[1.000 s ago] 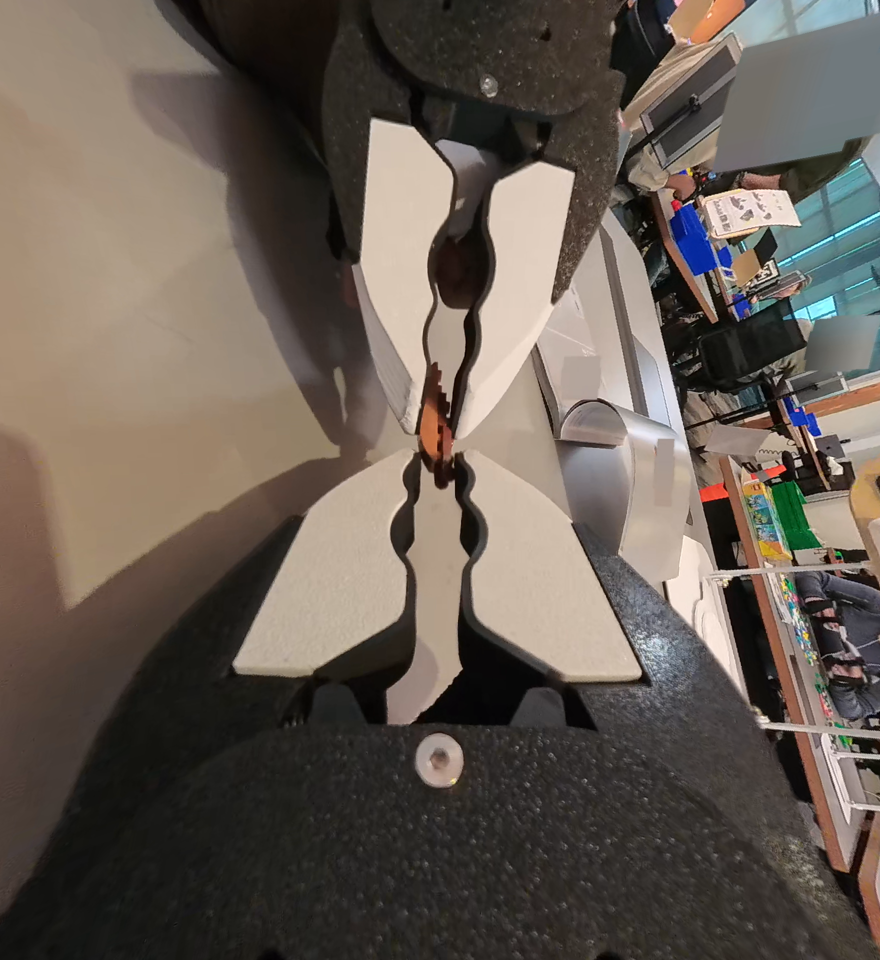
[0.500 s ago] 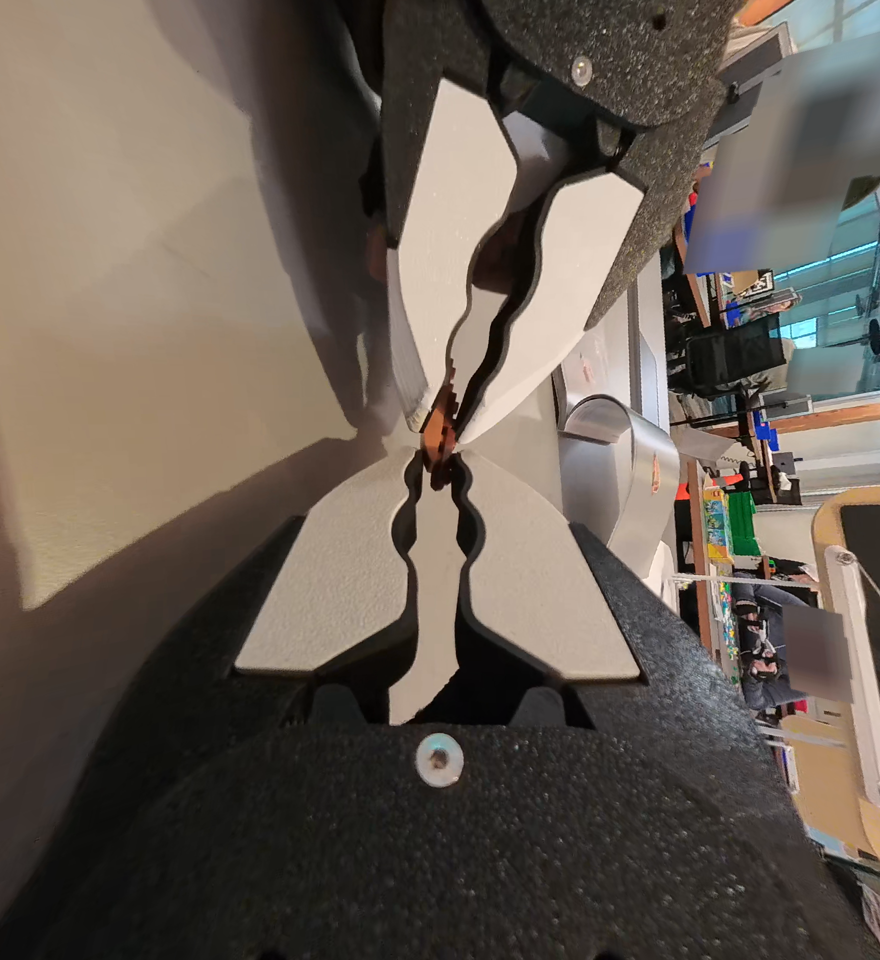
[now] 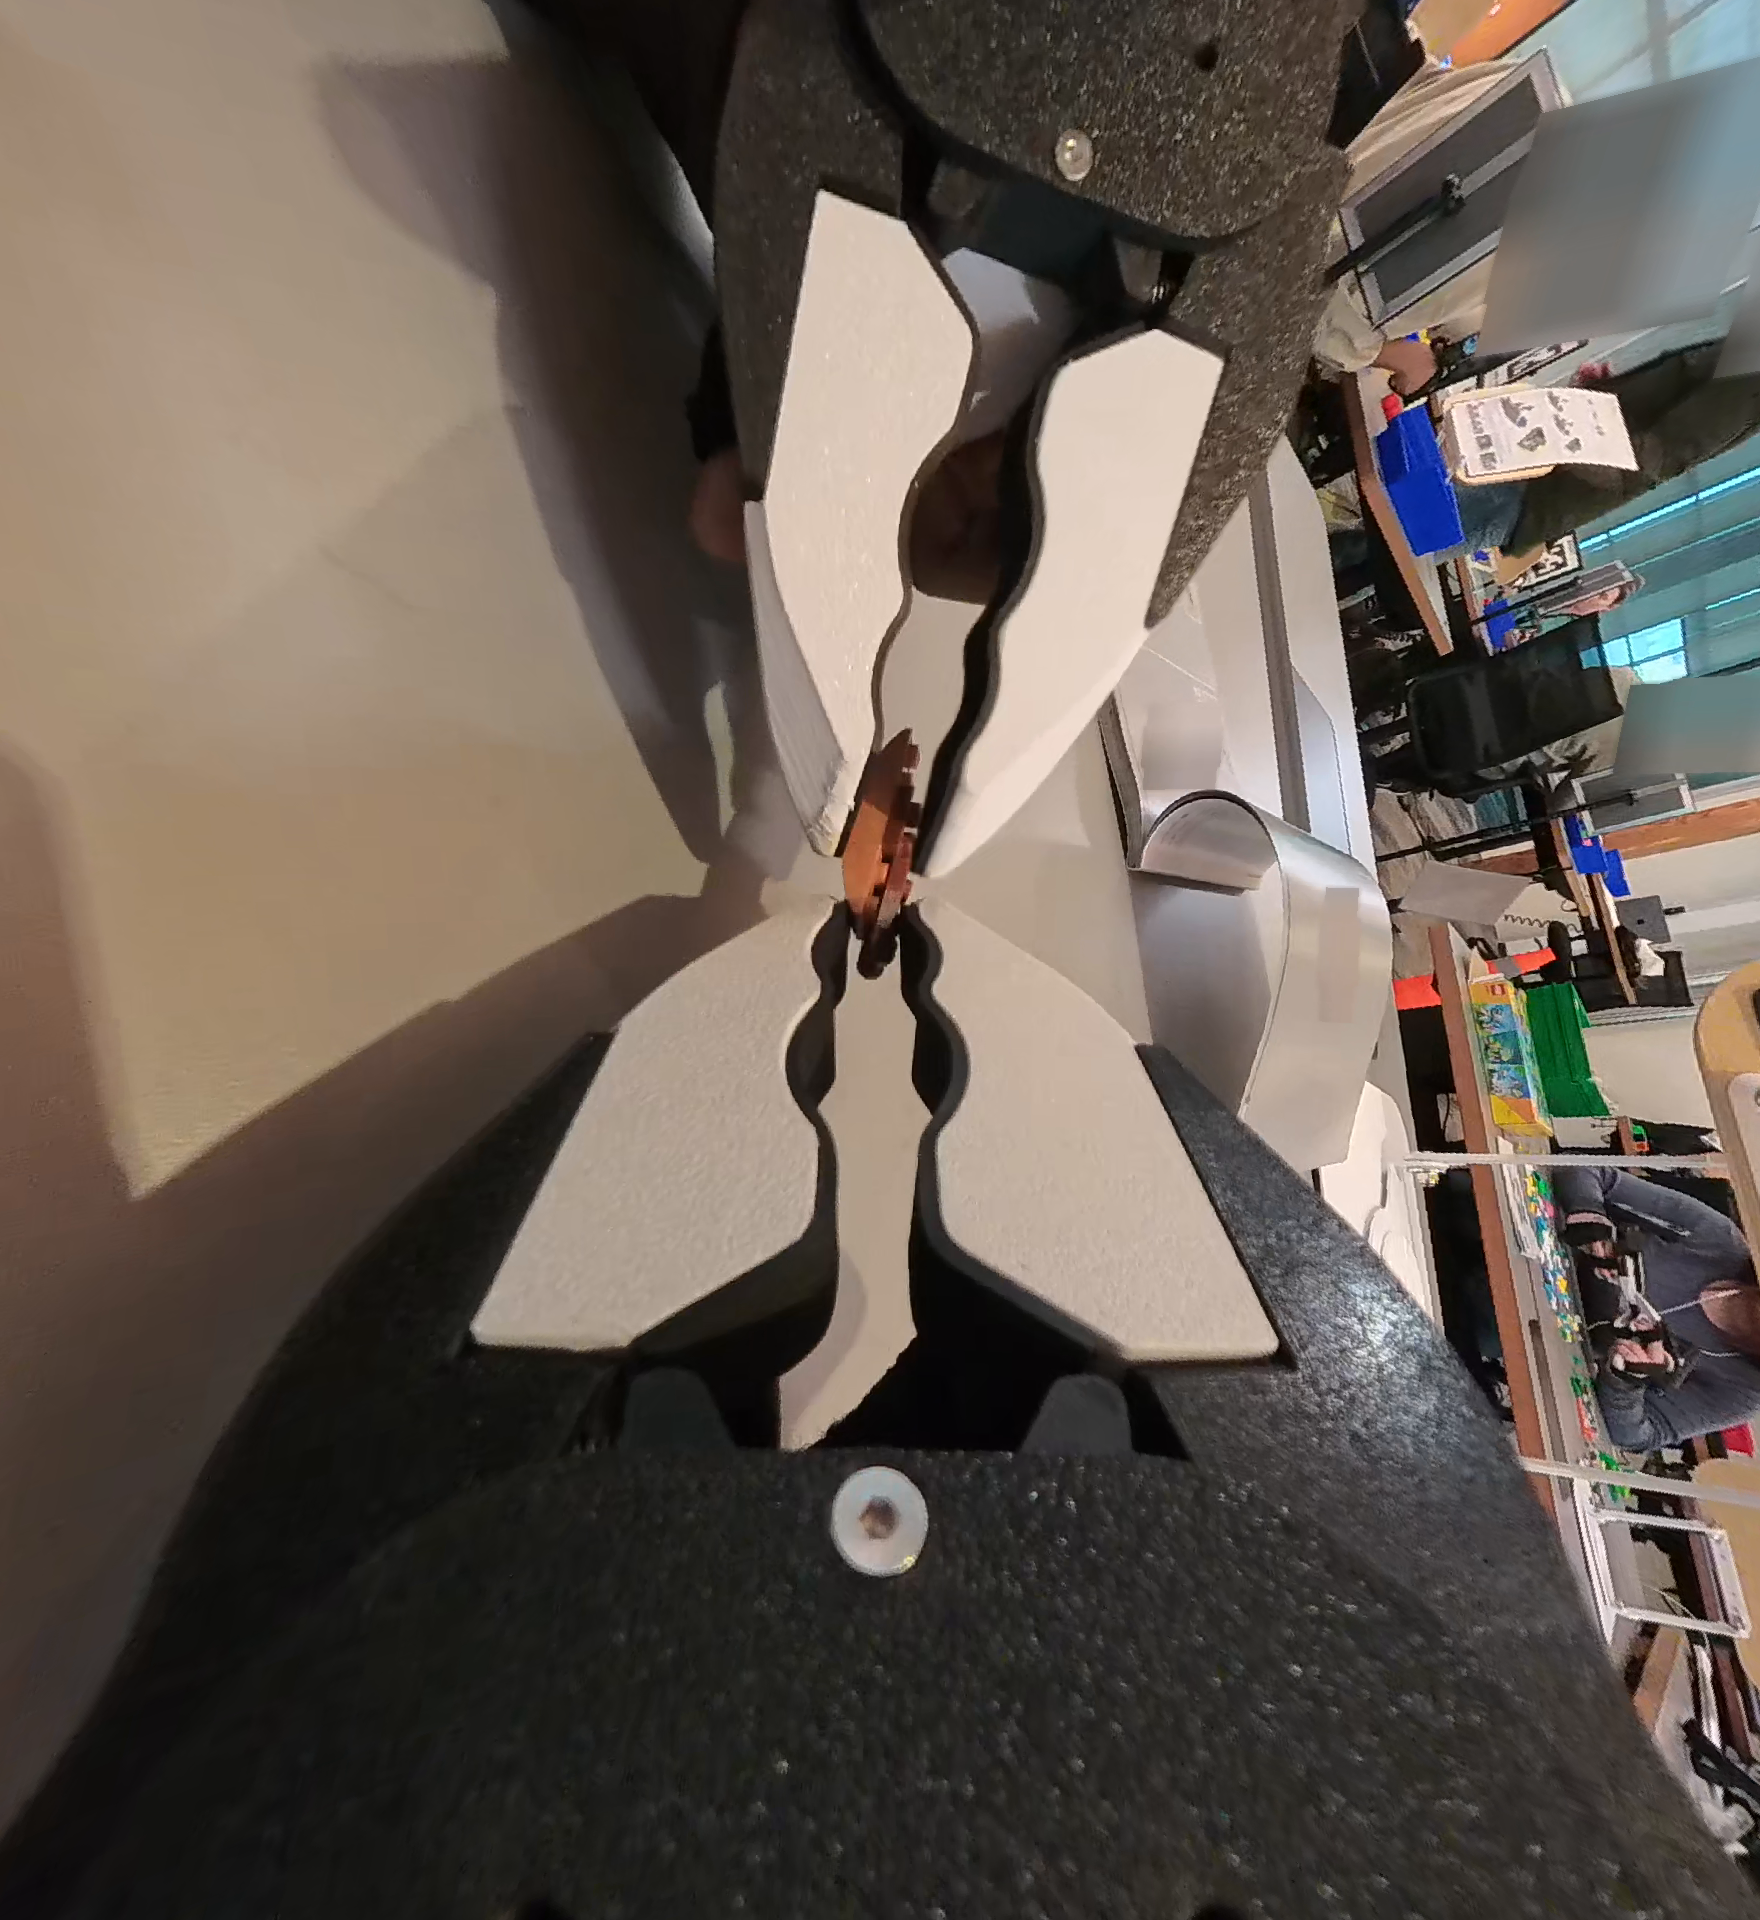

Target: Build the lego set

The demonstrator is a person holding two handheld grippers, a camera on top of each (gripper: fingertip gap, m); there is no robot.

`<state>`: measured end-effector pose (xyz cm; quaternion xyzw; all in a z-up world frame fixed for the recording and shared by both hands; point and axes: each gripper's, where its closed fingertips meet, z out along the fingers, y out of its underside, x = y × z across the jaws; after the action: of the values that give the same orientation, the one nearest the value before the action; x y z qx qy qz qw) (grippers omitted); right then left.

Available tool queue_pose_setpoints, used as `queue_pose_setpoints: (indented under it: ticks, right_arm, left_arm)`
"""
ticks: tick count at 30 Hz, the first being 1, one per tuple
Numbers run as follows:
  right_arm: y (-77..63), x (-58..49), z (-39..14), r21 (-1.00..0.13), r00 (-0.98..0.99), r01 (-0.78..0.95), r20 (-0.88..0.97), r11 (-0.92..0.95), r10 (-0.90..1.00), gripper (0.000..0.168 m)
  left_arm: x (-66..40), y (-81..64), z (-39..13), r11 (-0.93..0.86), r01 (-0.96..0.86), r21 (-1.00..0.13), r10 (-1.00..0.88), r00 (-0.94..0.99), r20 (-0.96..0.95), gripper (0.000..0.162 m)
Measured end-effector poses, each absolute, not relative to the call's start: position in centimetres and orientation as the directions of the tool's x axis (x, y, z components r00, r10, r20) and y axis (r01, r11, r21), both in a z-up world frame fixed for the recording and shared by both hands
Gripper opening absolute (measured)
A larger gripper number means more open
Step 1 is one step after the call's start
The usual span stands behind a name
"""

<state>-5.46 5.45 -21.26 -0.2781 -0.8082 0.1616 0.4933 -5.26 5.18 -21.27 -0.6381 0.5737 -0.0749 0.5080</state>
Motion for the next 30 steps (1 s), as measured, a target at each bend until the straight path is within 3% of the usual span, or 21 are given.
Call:
queue_pose_setpoints:
  ticks: [24,30]
  right_arm:
    - [4.8,-5.5,-22.4,-0.430,-0.394,0.257,0.771,0.866,0.500,0.009]
    - [4.8,-5.4,-22.4,-0.459,-0.397,0.259,0.751,0.850,0.527,0.010]
  left_arm:
    - [-5.4,5.1,-22.9,0.022,-0.680,-0.733,-0.867,0.352,-0.353,0.013]
    - [-5.3,5.0,-22.9,0.046,-0.680,-0.732,-0.867,0.337,-0.368,0.013]
